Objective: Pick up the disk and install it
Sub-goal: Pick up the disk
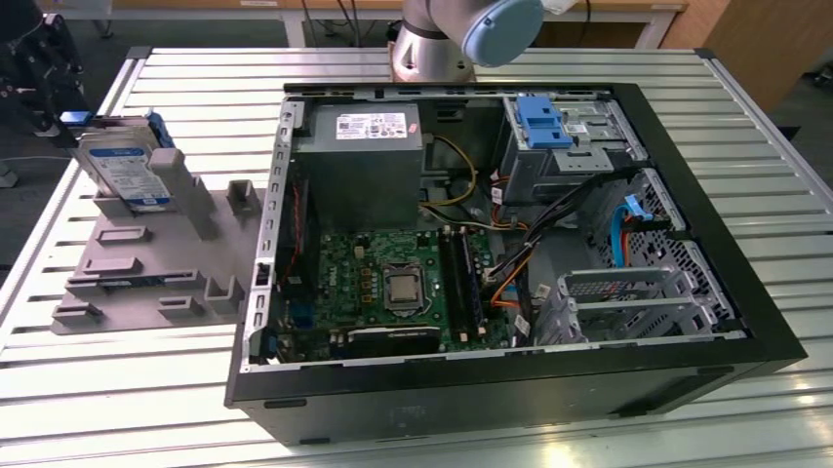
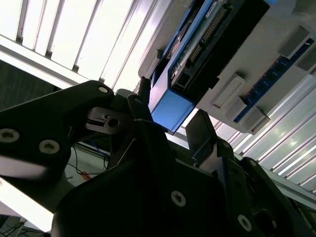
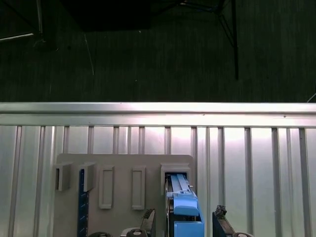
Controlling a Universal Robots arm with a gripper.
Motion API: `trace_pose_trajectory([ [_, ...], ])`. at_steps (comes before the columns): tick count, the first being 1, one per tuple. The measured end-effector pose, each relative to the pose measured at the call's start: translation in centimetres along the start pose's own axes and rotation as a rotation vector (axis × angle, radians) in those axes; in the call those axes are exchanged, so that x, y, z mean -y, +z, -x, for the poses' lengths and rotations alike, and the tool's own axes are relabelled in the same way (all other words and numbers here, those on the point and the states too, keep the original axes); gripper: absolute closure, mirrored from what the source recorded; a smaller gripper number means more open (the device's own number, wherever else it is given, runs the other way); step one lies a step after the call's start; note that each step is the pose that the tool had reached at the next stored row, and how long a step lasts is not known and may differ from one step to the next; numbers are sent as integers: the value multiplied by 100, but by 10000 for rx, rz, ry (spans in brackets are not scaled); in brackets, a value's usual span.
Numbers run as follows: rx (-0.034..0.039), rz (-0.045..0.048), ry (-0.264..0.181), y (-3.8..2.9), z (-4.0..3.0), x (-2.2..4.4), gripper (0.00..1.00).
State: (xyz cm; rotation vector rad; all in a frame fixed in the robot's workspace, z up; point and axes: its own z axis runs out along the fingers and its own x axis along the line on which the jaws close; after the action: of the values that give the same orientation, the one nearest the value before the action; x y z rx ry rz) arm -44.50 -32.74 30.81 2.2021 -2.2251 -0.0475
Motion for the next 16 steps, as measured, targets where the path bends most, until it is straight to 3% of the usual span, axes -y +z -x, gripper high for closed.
trace_pose_trajectory([
  [9, 1, -3, 0, 23, 0, 1, 44],
  [16, 7, -2, 0, 95, -1, 4, 44],
])
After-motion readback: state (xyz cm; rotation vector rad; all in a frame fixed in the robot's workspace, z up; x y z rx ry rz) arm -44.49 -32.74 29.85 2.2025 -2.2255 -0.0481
